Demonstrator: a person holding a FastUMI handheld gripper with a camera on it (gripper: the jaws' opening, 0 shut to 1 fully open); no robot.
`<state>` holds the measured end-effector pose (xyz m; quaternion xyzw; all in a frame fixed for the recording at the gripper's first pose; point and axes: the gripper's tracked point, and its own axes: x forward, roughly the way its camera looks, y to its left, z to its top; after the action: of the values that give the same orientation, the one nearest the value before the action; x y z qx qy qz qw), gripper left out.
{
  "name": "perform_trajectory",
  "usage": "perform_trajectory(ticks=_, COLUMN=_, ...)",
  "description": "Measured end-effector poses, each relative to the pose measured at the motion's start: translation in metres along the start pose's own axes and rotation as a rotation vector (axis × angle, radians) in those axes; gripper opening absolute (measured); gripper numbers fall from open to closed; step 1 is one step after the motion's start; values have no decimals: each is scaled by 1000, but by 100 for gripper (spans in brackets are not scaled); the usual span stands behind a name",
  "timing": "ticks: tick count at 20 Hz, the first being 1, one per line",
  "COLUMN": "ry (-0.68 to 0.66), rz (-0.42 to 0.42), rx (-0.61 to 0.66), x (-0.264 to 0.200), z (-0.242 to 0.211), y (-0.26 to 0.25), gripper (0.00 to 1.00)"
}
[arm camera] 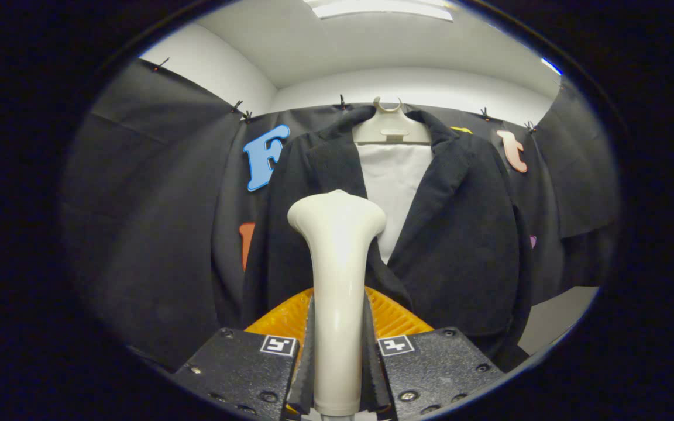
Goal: Iron the clothes twice with a garment steamer, once on the left side and once on the right side.
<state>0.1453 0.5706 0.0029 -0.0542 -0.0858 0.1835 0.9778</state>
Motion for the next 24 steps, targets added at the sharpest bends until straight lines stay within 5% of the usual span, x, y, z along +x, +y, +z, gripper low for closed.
perform_trajectory(ticks=24, ry=206, rz=21, rx=-59, x=-56, z=-98, y=-13, gripper=38)
